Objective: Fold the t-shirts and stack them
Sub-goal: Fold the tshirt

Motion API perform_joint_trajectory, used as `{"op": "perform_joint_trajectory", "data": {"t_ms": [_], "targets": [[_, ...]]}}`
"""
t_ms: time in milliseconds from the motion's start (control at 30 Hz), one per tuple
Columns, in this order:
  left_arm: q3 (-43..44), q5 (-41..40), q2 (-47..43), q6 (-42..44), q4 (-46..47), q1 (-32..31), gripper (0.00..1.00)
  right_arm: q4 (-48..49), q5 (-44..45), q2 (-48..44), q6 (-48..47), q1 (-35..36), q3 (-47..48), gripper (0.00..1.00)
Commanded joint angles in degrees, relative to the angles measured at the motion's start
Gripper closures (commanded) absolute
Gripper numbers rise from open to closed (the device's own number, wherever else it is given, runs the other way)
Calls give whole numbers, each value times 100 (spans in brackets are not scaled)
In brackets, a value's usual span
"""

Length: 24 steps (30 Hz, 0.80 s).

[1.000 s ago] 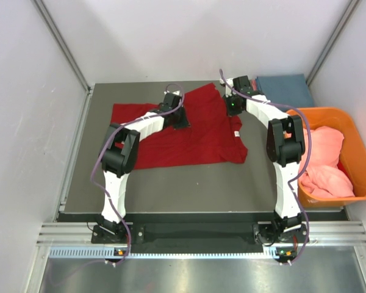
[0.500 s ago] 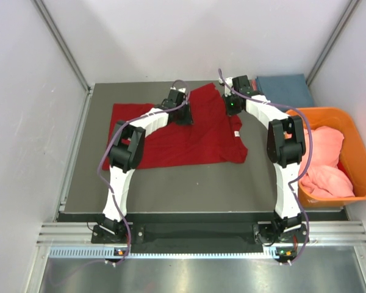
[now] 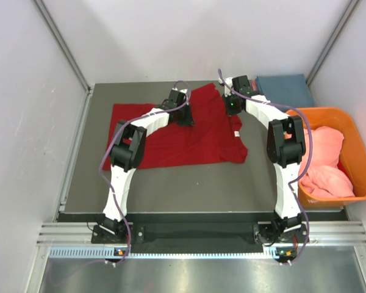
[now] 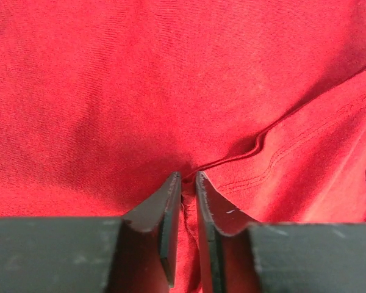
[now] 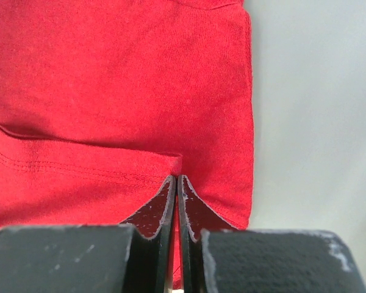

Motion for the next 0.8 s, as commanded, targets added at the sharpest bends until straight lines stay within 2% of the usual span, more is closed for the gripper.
{"op": "perform_joint_trajectory", "data": {"t_ms": [0, 200, 767], "targets": [[153, 132, 110, 88, -110, -25, 80, 279, 72, -336, -78, 56, 54, 100], [162, 132, 49, 53, -162, -25, 100, 270, 72, -336, -78, 64, 98, 100], [-198, -368, -856, -413, 180, -25, 100, 340, 230, -371, -140, 100, 81, 100]]}}
